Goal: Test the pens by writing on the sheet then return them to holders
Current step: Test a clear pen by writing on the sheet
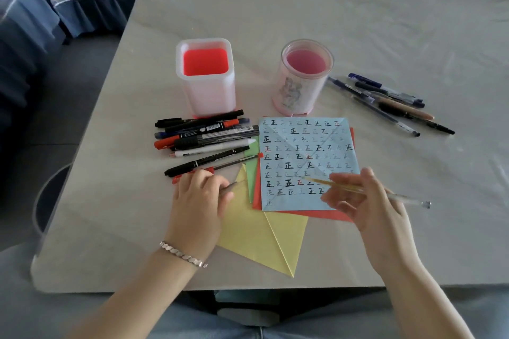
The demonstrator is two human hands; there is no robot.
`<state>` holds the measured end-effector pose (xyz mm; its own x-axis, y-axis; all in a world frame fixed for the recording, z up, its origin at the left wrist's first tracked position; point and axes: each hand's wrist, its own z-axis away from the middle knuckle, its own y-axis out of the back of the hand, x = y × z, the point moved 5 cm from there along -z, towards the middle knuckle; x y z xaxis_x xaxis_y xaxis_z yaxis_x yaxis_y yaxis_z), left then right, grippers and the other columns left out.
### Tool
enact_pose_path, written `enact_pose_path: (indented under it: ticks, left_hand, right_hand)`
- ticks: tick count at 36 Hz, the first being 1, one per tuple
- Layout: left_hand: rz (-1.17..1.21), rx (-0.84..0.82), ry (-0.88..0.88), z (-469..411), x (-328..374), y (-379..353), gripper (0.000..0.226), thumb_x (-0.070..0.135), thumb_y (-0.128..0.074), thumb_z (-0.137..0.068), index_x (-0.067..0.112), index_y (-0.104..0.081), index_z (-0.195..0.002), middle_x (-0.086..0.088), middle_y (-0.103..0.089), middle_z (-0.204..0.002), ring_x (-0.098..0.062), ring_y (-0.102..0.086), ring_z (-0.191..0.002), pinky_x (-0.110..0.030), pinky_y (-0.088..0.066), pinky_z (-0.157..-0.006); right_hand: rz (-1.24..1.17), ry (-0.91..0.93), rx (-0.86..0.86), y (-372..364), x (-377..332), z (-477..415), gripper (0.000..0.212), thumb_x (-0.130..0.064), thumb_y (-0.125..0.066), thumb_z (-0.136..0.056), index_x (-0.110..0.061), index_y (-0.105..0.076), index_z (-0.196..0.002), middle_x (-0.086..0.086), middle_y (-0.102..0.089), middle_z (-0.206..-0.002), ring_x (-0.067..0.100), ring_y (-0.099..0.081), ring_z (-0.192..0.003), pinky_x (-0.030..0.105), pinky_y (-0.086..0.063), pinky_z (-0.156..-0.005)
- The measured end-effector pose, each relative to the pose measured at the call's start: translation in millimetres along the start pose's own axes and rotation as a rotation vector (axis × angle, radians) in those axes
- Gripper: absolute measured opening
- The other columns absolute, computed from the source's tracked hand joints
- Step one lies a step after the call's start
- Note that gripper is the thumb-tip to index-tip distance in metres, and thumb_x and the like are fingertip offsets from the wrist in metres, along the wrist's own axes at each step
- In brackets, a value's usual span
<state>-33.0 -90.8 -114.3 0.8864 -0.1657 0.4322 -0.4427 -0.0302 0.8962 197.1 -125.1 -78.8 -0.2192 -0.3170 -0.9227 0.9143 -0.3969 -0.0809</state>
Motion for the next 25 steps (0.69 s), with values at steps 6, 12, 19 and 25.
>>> enact_pose_path:
  ticks: [6,12,19,25]
  left_hand:
    - [0.450,-0.200,0.071,8,21,13,0.008,0.029,-0.047,-0.092,0.034,-0.053,-0.089,0.021,-0.058,-0.085,-0.002,-0.054,-0.081,-0.013,-0.043,-0.069]
    - [0.682,-0.198,0.088,11,30,24,0.025,0.051,-0.047,-0.075,0.033,-0.061,-0.086,0.022,-0.066,-0.087,-0.013,-0.062,-0.081,-0.028,-0.048,-0.072]
    - [0.725,-0.177,0.083,11,34,31,0.023,0.051,-0.049,-0.073,0.035,-0.061,-0.085,0.024,-0.065,-0.086,0.002,-0.060,-0.081,-0.012,-0.045,-0.068]
    - [0.759,-0.186,0.105,12,38,34,0.029,0.056,-0.049,-0.069,0.034,-0.062,-0.083,0.026,-0.064,-0.085,0.004,-0.059,-0.078,-0.008,-0.041,-0.067]
  right_hand:
    - [-0.056,0.004,-0.015,-18,-8,6,0.034,-0.024,-0.044,-0.092,-0.009,-0.056,-0.064,-0.002,-0.055,-0.051,0.011,-0.048,-0.042,0.021,-0.045,-0.051]
    - [-0.049,0.032,-0.048,-28,-14,9,0.036,-0.024,-0.046,-0.090,-0.006,-0.060,-0.062,0.003,-0.056,-0.045,0.010,-0.050,-0.039,0.015,-0.044,-0.047]
    - [-0.068,0.042,-0.035,-27,-16,10,0.032,-0.033,-0.050,-0.078,-0.007,-0.061,-0.062,0.004,-0.054,-0.045,0.010,-0.049,-0.039,0.016,-0.044,-0.045]
    - [-0.061,0.046,-0.032,-25,-16,11,0.031,-0.034,-0.051,-0.077,-0.011,-0.063,-0.059,0.005,-0.054,-0.045,0.011,-0.050,-0.041,0.016,-0.044,-0.046]
